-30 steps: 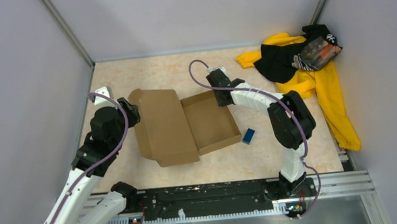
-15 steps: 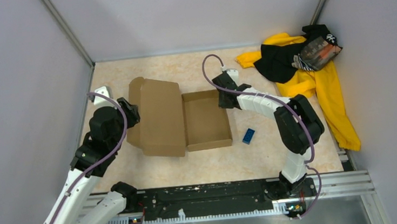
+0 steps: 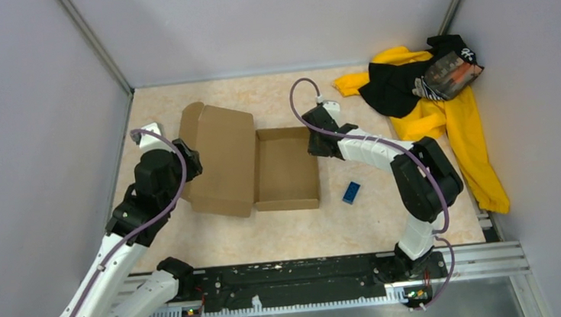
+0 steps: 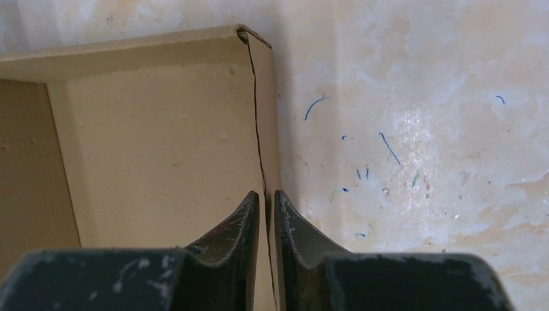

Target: Fold the paper box

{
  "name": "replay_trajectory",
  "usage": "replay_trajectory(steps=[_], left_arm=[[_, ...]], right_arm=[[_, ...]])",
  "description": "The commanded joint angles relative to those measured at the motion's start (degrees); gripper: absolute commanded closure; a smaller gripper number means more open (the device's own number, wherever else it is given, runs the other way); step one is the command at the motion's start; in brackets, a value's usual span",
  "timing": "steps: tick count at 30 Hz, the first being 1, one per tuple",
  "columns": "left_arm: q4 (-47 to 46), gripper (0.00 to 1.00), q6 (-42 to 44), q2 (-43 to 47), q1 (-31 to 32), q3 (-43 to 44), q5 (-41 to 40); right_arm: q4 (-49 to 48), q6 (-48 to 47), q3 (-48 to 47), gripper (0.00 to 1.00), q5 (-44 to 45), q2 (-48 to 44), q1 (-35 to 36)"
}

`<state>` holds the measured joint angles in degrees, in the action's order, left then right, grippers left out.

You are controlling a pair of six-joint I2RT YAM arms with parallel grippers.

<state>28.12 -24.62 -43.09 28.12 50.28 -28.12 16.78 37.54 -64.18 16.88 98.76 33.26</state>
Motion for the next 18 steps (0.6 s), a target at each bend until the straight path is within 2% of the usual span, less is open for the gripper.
replay_trajectory(steps=[1, 4, 18], left_arm=[[-1.9, 0.42, 0.3, -0.2, -0.2, -0.8, -1.5], [-1.9, 0.41, 0.3, -0.2, -0.2, -0.6, -1.8], [-2.0, 0.40, -0.3, 0.4, -0.2, -1.3, -3.0]], right_arm=[[-0.8, -2.3, -3.0, 0.83, -0.4, -1.5, 0.6], [-1.4, -3.3, -2.9, 0.75, -0.6, -2.2, 0.5], [-1.2, -6.5, -4.8, 0.73, -1.1, -1.7, 0.6]])
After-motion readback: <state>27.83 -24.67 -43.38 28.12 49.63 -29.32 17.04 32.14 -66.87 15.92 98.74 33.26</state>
